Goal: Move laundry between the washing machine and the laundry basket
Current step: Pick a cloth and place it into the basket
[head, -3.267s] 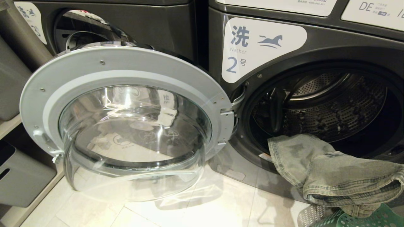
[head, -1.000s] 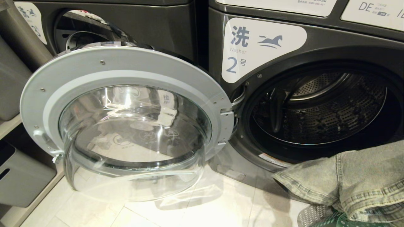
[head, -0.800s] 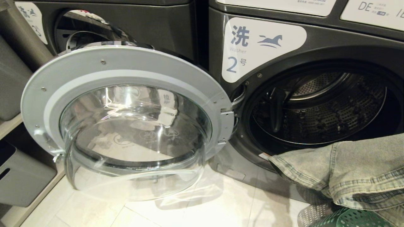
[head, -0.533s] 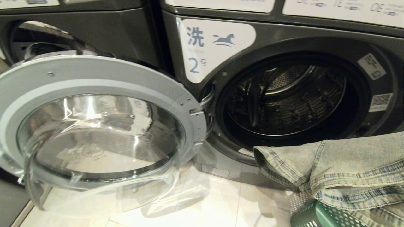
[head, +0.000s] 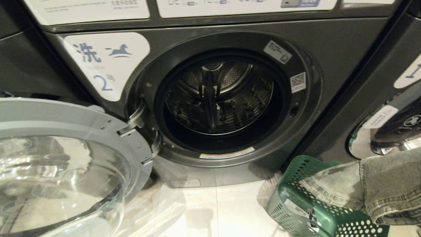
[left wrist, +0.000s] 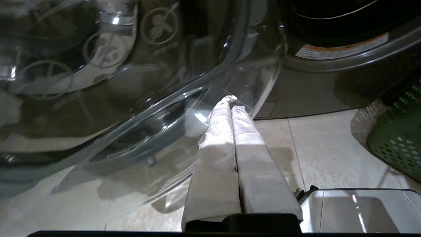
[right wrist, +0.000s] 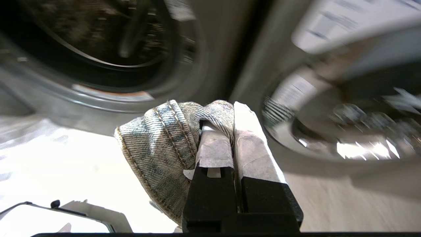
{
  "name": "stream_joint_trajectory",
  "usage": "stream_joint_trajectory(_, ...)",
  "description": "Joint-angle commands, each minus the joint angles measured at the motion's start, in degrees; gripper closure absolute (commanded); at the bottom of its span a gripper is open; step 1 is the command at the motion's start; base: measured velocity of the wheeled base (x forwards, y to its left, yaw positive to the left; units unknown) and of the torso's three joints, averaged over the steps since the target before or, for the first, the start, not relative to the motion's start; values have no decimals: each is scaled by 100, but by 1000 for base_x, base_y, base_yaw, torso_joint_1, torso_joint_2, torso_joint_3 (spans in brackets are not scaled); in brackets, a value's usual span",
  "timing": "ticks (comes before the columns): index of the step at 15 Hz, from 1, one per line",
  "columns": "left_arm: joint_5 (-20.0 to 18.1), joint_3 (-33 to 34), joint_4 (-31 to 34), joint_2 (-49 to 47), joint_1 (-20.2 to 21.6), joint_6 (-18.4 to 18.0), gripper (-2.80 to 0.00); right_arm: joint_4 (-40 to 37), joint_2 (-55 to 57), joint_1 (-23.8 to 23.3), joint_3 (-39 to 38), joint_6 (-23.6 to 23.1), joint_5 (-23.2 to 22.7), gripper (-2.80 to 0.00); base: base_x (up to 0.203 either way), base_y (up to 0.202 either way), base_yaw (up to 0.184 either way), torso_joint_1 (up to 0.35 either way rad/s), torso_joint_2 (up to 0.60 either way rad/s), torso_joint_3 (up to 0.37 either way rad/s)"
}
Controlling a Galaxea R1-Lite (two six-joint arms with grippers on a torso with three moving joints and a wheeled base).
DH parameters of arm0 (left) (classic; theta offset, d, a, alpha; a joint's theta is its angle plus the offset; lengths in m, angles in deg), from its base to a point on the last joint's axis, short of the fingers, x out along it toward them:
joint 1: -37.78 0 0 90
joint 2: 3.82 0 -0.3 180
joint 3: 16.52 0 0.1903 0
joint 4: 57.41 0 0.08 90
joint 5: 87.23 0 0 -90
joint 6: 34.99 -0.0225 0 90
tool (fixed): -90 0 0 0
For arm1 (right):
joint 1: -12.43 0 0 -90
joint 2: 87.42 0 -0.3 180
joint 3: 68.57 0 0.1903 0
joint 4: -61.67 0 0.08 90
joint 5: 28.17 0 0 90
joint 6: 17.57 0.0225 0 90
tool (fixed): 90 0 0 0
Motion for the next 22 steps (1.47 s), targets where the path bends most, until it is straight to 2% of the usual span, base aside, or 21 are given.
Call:
stream_joint_trajectory(1, 0, 9, 0, 2, -1, 0, 0, -11, -23, 1, -2, -10, -13, 0, -1, 9, -180, 7, 12, 2)
stream_joint_trajectory(5, 0, 9, 0, 0, -1, 0, 0, -2, -115, 1, -146, -28, -4, 0, 1, 5, -151, 4, 6, 3)
stream_joint_trajectory(8, 0, 9, 0, 0, -1, 8, 0, -2, -205, -6, -353, -44, 18, 0, -1, 0, -21, 1, 1, 2)
stream_joint_trajectory(10, 0, 9, 0, 2, -1, 0, 0, 42, -227, -8, -577, -48, 113, 0, 0, 0, 0, 0, 0, 0)
stream_joint_trajectory(12, 0, 9, 0, 0, -1, 9, 0, 272, -165, -8, -939, -46, 452, 0, 0, 0, 0, 0, 0, 0)
stream_joint_trajectory(17, 0, 9, 0, 0, -1, 0, 0, 848, 837, -8, -1282, 10, 620, 0, 0, 0, 0, 0, 0, 0)
stream_joint_trajectory(20, 0, 9, 0, 4, -1, 0, 0, 1662, 1744, -8, -1342, 34, 666, 0, 0, 0, 0, 0, 0, 0)
stream_joint_trajectory(21, 0, 9, 0, 2, -1, 0, 0, 1963, 2049, -8, -1354, 38, 675, -280, 0, 0, 0, 0, 0, 0)
stream_joint_trajectory(22, 0, 9, 0, 8, -1, 0, 0, 2223, 2346, -8, -1343, 58, 689, -280, 0, 0, 0, 0, 0, 0)
